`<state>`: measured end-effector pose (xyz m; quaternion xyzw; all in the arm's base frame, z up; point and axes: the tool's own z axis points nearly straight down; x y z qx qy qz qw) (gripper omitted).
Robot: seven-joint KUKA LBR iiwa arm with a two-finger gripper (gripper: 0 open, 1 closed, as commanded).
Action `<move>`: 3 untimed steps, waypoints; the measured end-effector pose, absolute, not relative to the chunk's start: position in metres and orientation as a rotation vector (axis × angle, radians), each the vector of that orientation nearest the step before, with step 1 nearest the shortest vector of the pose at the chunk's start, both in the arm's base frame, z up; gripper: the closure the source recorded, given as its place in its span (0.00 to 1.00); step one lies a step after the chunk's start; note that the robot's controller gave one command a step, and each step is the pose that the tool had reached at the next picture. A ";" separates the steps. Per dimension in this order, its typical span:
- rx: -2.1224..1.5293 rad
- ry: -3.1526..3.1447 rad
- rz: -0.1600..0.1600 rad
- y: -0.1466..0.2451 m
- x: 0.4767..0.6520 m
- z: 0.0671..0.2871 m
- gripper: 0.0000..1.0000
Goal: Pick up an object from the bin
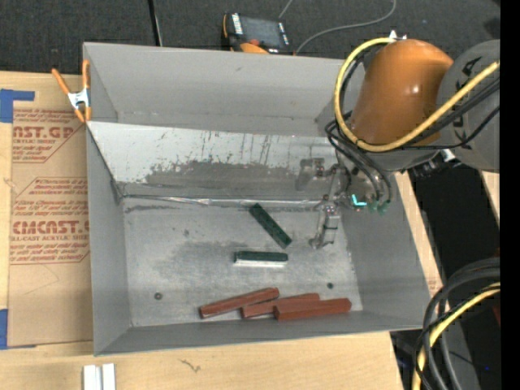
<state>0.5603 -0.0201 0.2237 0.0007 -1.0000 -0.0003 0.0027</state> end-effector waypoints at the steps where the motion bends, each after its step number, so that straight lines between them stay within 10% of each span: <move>1: -0.118 -3.133 -0.003 0.014 0.553 0.104 0.00; 2: 0.073 -3.140 0.000 0.017 0.519 0.069 0.00; 3: 0.073 -3.137 0.000 0.018 0.520 0.073 1.00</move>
Offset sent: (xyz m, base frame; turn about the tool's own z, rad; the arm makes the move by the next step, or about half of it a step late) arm -0.0056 0.0317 -0.1145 0.0793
